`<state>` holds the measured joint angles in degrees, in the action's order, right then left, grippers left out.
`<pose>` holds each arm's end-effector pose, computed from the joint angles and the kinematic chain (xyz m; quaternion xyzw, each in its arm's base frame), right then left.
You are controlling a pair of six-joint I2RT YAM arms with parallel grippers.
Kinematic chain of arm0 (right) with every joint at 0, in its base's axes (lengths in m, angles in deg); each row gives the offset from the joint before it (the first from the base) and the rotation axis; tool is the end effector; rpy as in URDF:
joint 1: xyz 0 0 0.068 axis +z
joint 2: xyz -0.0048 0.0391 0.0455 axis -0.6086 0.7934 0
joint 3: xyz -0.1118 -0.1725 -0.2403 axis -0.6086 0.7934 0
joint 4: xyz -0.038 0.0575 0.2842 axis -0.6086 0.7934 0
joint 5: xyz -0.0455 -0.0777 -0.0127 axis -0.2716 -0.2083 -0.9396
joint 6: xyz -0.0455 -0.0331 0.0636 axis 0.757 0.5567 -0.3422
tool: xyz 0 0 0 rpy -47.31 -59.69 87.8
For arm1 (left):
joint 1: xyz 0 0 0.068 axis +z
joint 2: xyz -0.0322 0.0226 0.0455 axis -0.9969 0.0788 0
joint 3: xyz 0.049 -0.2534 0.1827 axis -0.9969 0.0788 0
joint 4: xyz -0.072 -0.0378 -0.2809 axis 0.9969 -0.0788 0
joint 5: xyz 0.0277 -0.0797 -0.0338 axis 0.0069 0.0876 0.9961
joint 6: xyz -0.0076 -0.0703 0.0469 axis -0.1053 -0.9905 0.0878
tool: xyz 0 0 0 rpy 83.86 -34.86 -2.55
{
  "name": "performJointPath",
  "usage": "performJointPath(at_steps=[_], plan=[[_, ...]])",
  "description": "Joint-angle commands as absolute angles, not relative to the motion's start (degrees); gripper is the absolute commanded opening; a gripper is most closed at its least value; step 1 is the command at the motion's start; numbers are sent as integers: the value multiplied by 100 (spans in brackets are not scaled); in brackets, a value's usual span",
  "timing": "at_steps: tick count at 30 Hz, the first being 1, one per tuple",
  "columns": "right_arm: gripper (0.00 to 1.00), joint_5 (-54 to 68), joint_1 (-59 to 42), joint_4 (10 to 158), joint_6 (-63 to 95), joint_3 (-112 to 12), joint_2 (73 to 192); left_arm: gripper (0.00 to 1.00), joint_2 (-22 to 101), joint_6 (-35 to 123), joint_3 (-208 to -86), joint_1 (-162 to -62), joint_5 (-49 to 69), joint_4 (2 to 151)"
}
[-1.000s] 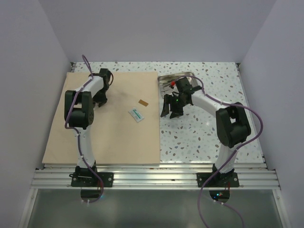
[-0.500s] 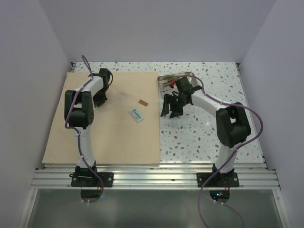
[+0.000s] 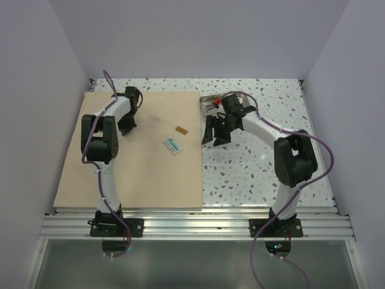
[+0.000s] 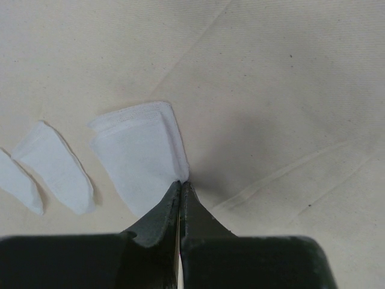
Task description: Prepare the surgical pack
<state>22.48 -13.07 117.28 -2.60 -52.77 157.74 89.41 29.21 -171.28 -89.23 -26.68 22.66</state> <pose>0.3954 0.2122 0.2051 -0.0404 0.9508 0.2787 0.1291 0.4963 0.0028 0.1437 -0.2055 0.9446 0.2143 0.1398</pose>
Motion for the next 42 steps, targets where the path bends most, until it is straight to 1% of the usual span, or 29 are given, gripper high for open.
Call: performJointPath(at_steps=[1, 6, 10, 12, 17, 21, 23, 24, 26, 30, 39, 42], plan=[[64, 2343, -1253, 11883, -237, -5664, 15765, 0, 8238, 2884, -17012, -8882, -2404, 2319], [65, 2597, -1253, 11770, -544, -5744, 15713, 0, 7306, 3201, -16476, -8978, -1710, 2705], [66, 2923, -1218, 11524, -1001, -5831, 15695, 0, 6261, 3350, -15678, -9180, -920, 3065], [66, 3124, -1165, 11418, -1396, -5893, 15765, 0, 5952, 3455, -15404, -9312, -287, 3346], [66, 3125, -894, 11470, -2352, -6340, 15993, 0, 4915, 3570, -14429, -10067, 767, 4154], [66, 2924, -604, 11863, -2829, -7041, 16283, 0, 4282, 3632, -13814, -10752, 1129, 4621], [66, 2810, -541, 12058, -2908, -7315, 16380, 0, 4141, 3632, -13672, -10902, 1174, 4692], [66, 2739, -506, 12389, -2909, -7552, 16415, 0, 4035, 3632, -13585, -11025, 1183, 4718], [66, 2624, -436, 12577, -2952, -7651, 16512, 0, 3956, 3614, -13522, -11131, 1209, 4780], [63, 2572, -348, 12683, -3102, -7528, 16574, 0, 3902, 3667, -13539, -11474, 1121, 4815], [63, 2440, -172, 12937, -3137, -7537, 16653, 0, 4061, 3781, -13698, -11808, 963, 4771], [58, 2475, -172, 12903, -3207, -7361, 16635, 0, 4104, 3834, -13768, -11844, 928, 4771]])
